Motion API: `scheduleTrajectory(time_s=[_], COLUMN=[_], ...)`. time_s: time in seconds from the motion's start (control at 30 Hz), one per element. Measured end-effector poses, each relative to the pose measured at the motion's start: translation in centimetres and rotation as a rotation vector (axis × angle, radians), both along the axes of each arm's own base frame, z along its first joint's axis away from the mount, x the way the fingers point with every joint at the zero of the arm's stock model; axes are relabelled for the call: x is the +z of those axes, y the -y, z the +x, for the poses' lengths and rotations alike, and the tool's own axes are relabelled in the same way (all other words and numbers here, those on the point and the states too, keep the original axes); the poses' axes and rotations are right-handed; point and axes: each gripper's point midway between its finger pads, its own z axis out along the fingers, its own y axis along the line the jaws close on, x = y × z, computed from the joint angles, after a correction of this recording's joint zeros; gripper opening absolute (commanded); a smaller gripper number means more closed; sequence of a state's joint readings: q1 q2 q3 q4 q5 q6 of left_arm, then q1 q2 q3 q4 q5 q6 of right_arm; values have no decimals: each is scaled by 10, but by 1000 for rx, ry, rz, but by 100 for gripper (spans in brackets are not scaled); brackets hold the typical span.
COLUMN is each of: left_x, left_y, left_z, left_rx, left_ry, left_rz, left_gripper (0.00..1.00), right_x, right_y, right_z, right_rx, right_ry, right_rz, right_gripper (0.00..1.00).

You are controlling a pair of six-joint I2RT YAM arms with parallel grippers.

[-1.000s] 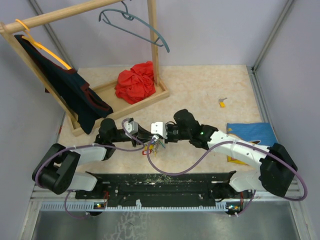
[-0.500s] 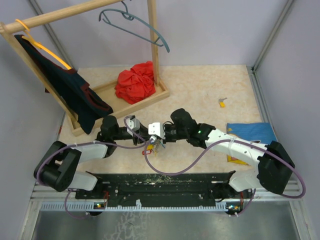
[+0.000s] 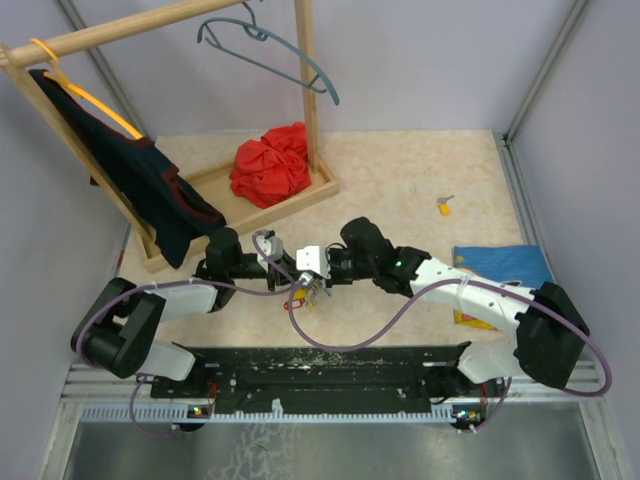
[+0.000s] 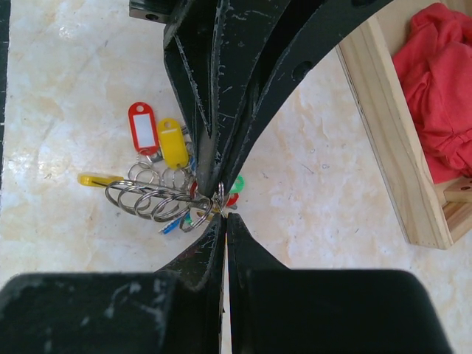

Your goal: Put the keys on the keyring

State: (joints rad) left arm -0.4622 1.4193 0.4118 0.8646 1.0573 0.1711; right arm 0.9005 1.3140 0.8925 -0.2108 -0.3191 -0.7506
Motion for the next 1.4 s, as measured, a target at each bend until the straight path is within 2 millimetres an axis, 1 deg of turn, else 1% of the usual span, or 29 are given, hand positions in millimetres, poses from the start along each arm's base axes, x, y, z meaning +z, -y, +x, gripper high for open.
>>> scheduleTrajectory(time_s=[0.07,0.33,0.47,0.67,0.8,0.93,0.97,1.07,1.13,1.27,1.4], left_x=[-1,0,3,3,2,4,4,4,3,5,6], left_y=[0,0,-1,-2,-3,-3,-3,-4,-4,-5,-5], left_z=[-1,3,4,4,5,7,7,7,8,8,8], left_rx=[-4,17,35,55,68,77,77,77,78,82,83], left_ry=[-1,-13,-22,-39,-41,-35,-33,-28,-25,-10,-1], left_rz=[2,1,-13,-26,-28,-33,-33,-32,-28,-29,-28], left_gripper=[0,0,0,0,0,1,3,15,19,23,26], right_x=[0,-2,-12,-18,-21,-19,-19,-16,-12,0,3], right_y=[0,4,9,3,1,1,2,3,4,2,2], right_z=[1,4,2,-1,2,7,7,7,9,9,6], right_rx=[-3,-32,-52,-61,-77,-97,-98,-89,-84,-64,-44], right_ry=[3,19,16,15,24,50,59,74,86,103,107], right_rz=[-2,-12,-6,20,26,24,20,1,-11,-18,-34], right_gripper=[0,0,0,0,0,0,0,0,0,0,0])
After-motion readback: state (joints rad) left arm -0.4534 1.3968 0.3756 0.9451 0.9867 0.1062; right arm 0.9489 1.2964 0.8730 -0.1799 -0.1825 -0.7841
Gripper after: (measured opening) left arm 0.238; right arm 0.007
